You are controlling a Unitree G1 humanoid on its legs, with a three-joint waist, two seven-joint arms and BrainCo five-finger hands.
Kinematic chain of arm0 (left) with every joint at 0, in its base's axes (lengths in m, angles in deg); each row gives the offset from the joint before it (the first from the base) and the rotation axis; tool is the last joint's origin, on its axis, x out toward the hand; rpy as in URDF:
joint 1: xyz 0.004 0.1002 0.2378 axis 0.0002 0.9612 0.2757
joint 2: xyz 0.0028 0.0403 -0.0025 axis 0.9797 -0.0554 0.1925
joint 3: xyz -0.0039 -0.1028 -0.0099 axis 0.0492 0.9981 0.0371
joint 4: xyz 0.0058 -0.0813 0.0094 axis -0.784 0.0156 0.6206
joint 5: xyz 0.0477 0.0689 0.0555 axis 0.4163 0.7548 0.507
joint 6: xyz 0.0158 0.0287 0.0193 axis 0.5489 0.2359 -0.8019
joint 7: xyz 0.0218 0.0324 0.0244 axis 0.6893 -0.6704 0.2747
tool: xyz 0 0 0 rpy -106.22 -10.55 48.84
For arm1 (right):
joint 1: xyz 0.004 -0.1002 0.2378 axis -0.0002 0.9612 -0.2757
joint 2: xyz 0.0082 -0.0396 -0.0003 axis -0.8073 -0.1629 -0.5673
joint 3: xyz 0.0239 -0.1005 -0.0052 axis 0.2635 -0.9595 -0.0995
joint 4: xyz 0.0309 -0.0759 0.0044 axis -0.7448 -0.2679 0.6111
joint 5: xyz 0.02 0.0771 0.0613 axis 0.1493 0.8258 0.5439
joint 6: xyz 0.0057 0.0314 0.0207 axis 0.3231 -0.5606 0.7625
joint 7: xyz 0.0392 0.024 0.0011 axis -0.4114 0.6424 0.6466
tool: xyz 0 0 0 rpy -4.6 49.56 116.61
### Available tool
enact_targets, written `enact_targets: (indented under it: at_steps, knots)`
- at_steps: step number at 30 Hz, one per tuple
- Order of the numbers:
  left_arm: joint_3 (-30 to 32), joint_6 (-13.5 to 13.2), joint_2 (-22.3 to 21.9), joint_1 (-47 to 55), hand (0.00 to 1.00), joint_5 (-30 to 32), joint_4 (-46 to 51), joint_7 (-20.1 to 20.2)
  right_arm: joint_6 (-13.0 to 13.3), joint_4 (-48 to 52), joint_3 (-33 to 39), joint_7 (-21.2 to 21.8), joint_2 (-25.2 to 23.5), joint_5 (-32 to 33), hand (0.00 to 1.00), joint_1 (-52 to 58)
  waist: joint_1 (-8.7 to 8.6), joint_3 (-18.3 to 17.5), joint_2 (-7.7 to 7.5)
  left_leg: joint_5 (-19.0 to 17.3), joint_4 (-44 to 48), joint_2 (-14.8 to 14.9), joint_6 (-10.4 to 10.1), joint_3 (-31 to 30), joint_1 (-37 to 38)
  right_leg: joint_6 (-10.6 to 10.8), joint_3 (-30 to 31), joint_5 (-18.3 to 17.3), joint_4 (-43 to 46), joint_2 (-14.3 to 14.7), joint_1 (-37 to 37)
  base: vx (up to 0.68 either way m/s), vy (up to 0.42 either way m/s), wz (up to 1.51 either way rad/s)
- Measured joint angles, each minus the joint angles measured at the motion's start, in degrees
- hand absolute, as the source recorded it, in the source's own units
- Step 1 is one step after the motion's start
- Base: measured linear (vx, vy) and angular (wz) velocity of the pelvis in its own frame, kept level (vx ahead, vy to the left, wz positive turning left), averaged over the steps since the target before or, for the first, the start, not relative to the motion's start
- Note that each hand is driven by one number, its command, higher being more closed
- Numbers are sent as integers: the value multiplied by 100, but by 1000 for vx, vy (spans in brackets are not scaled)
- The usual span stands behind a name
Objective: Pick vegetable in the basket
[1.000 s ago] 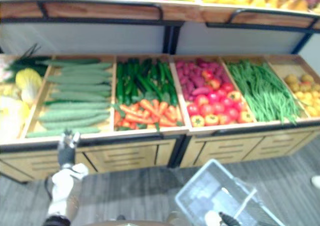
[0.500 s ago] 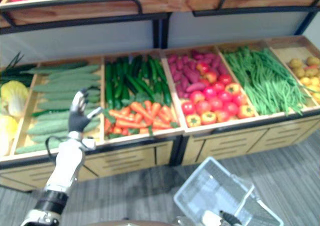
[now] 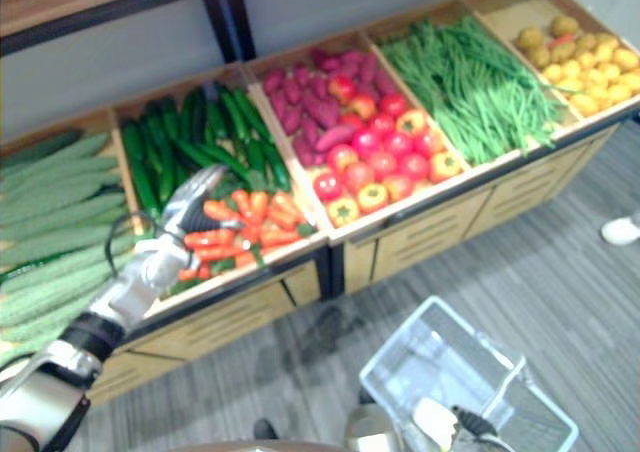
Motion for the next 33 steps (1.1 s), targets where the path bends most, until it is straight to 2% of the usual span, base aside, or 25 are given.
enact_targets:
  at_steps: [5,8,16,24,30,33]
  knots:
    - [-7,343,90,-312,0,182,-355,-301,5,7,-52,12,172,10,100,-224,-125,201,185,-16,298,59,-23,170,-302,-1,6,-1,188,-16,-297,-38,-28,-7]
    - [-7,451,90,-613,0,244,-592,-389,48,10,-182,18,211,139,100,-326,-155,351,199,-15,354,105,-21,233,-471,-4,18,-1,302,11,-522,-77,-21,-3]
    - [-23,456,88,-787,0,439,-701,-469,117,252,-469,-2,163,399,100,-468,-119,707,49,15,340,142,30,457,-821,-55,177,111,386,65,-1011,-62,-6,-9]
    - [-51,522,75,-996,0,440,-797,-441,122,489,-709,-18,163,458,100,-506,-91,831,32,55,343,154,87,601,-1007,-67,207,149,423,69,-1218,0,0,0]
    - [61,615,-169,-1254,0,452,-867,-465,173,629,-929,-31,202,595,100,-610,37,979,10,80,353,159,119,626,-1255,-69,226,150,498,69,-1501,0,0,0]
    - [186,701,-186,-1589,0,475,-1144,-497,193,719,-1084,-35,202,687,100,-666,59,1054,-61,115,350,161,163,644,-1470,-90,235,187,534,70,-1738,0,0,0]
